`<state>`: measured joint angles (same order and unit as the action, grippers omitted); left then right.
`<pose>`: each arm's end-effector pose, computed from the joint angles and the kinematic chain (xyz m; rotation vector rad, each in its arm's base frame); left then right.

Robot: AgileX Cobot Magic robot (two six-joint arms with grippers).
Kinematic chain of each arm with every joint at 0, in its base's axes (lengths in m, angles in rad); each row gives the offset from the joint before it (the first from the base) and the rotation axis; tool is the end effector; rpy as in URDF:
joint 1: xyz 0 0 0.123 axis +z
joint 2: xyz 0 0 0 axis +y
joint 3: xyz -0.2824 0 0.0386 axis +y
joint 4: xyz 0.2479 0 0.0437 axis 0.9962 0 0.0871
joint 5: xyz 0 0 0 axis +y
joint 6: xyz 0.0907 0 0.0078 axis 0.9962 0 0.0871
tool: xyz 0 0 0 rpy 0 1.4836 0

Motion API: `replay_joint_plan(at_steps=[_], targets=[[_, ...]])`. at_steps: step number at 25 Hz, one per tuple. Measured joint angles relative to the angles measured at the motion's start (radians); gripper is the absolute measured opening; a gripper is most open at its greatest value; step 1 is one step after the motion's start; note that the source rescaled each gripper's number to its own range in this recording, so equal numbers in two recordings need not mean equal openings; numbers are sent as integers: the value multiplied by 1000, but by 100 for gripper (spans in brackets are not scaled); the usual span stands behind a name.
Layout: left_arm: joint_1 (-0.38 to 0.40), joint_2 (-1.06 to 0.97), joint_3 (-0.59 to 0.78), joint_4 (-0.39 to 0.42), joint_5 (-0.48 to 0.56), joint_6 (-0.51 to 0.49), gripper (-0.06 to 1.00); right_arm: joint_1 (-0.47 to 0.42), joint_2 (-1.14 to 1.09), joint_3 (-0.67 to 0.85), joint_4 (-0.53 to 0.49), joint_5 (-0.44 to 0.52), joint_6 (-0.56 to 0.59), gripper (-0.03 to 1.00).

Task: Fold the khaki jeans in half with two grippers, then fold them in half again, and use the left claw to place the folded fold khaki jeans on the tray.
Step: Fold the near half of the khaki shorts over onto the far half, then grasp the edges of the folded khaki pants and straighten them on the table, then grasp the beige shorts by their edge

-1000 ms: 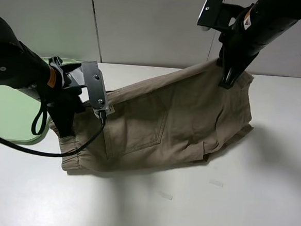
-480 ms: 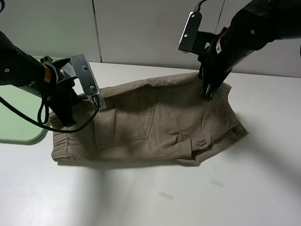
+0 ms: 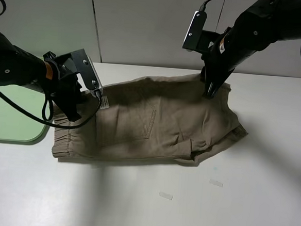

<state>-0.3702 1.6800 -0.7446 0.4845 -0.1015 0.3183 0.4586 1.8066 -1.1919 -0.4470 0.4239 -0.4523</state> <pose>0.2944 -0.1188 0.1633 1.3091 1.9318 0.1606 0.3532 0.1562 0.2103 -1.4786 2.0241 -0.3919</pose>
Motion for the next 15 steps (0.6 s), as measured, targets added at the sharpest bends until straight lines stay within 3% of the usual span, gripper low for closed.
replay_joint_plan(at_steps=[2, 4, 10, 15], targets=[[0, 0, 0, 0, -20, -1, 85, 0, 1, 0, -1, -27, 10, 89], [0, 0, 0, 0, -30, -1, 94, 0, 1, 0, -1, -51, 14, 96], [0, 0, 0, 0, -34, -1, 99, 0, 1, 0, 11, -54, 14, 100], [0, 0, 0, -2, -32, -9, 100, 0, 1, 0, 85, -47, 20, 100]])
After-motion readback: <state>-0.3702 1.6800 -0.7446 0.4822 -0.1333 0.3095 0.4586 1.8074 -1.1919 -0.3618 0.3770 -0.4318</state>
